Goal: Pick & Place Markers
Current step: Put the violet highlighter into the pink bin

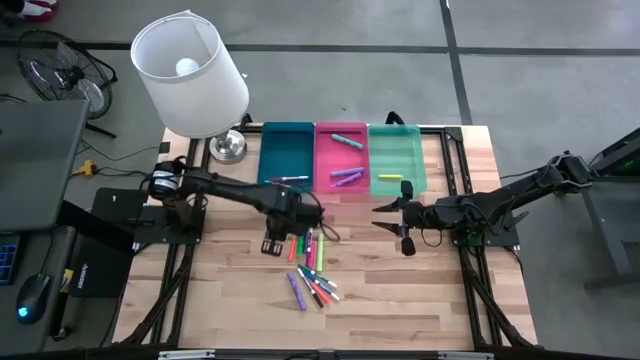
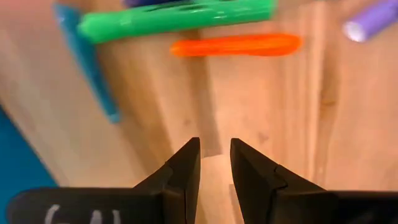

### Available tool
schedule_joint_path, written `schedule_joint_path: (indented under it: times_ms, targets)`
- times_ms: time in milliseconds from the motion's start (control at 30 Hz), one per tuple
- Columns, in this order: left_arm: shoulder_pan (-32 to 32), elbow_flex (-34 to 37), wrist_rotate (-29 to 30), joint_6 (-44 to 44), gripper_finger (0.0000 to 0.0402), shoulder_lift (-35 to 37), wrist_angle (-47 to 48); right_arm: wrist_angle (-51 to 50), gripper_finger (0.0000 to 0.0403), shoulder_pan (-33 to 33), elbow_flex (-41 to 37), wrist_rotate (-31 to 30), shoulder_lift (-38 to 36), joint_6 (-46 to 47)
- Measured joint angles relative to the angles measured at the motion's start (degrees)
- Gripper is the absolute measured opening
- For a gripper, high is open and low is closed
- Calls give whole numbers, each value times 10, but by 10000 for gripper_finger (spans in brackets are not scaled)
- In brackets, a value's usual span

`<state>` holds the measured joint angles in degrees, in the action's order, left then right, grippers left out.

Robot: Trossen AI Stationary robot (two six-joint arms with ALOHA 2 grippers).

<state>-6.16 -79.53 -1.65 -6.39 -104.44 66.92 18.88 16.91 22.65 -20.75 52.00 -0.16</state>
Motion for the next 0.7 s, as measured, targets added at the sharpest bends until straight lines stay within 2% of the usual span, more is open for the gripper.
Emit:
schedule_joint_path:
  times_ms: [267, 467, 700]
  targets:
    - [-80, 0, -8, 22, 85, 0, -36, -3, 142, 0, 0, 18, 0, 2]
    - [-141, 0, -41, -31, 85, 0, -88, -3, 142, 0, 0, 34, 0, 17]
    - [-179, 0, -33, -59, 85, 0, -179, -4, 142, 0, 0, 49, 0, 29]
